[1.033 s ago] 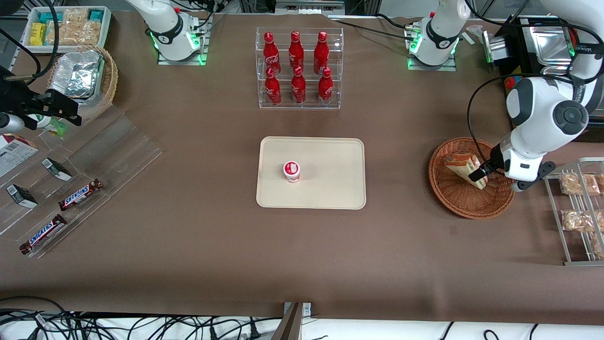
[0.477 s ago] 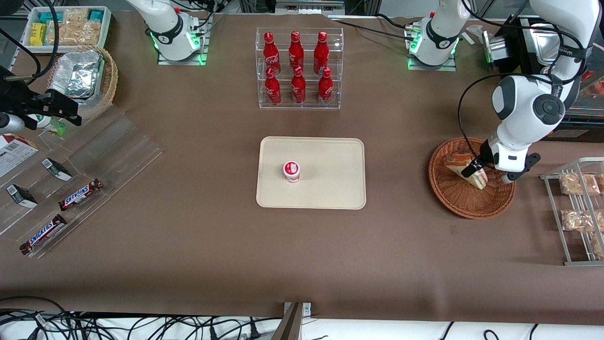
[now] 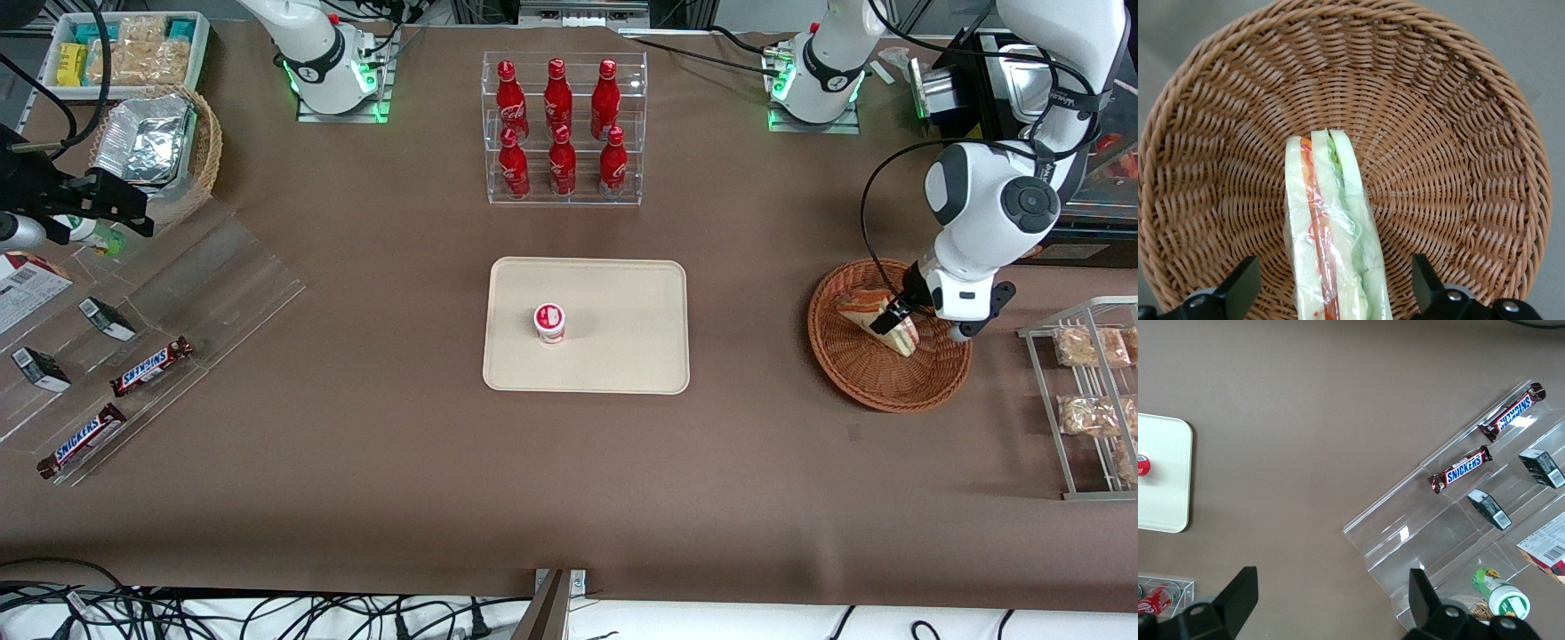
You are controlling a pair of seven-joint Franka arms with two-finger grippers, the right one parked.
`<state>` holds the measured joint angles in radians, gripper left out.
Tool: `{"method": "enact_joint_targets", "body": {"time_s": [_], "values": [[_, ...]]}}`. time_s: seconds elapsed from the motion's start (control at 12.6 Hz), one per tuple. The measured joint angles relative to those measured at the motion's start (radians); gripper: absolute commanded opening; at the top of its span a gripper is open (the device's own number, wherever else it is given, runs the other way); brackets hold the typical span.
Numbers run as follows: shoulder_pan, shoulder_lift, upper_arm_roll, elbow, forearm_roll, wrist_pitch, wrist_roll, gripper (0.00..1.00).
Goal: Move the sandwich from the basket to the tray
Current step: 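Lower the left gripper and close it on the sandwich, lifting it, then carry the held sandwich with the left gripper over the cream tray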
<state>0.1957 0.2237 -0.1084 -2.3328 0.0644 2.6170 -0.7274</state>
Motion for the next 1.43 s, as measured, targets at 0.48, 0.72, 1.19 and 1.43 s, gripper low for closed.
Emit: {"method": "enact_joint_targets", "body": {"time_s": [0.48, 0.72, 1.19, 1.43], "values": [[0.000, 0.027, 0.000, -0.051, 0.000, 0.096, -0.029, 0.00], [0.000, 0.018, -0.002, -0.049, 0.000, 0.095, -0.030, 0.00], [-0.002, -0.065, -0.026, 0.091, 0.005, -0.168, 0.005, 0.00], [-0.005, -0.084, -0.079, 0.259, 0.005, -0.413, 0.041, 0.00]]}}
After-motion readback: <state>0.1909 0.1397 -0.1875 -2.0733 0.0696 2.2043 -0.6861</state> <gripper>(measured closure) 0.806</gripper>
